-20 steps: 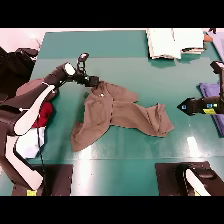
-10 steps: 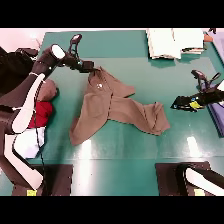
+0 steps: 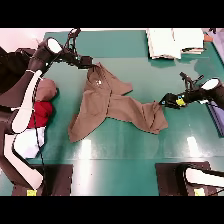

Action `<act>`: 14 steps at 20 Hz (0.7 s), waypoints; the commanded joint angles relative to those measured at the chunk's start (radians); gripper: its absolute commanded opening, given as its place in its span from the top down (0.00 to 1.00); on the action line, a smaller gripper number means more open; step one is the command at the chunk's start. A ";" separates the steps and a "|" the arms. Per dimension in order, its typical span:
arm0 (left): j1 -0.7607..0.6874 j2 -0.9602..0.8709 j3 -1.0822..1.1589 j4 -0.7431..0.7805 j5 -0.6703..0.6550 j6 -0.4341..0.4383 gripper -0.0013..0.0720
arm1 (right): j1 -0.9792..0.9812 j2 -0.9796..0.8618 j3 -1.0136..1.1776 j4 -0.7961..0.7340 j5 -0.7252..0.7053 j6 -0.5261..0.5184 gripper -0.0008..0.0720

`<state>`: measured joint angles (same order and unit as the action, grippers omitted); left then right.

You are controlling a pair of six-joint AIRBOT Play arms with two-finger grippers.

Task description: Fold the shirts.

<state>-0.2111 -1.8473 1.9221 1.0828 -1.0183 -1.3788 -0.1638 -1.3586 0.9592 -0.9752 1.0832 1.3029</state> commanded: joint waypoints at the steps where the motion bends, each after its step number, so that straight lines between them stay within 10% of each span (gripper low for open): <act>1: 0.001 0.000 0.003 0.000 -0.012 0.000 0.95 | 0.042 -0.055 0.001 0.095 -0.046 -0.027 0.27; 3: 0.001 0.000 0.003 0.000 -0.016 0.000 0.95 | 0.078 -0.072 0.001 0.104 -0.087 -0.029 0.34; 6: 0.001 0.002 0.012 0.000 -0.026 -0.001 0.95 | 0.119 -0.071 0.004 0.102 -0.191 -0.034 0.97; 14: 0.088 0.451 0.023 0.015 0.047 0.053 0.95 | 0.040 0.290 0.420 0.081 -0.063 -0.079 0.97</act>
<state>-0.1551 -1.5707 1.9434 1.0882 -0.9939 -1.3666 -0.0902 -1.2015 1.2213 -0.8928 0.9558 1.2366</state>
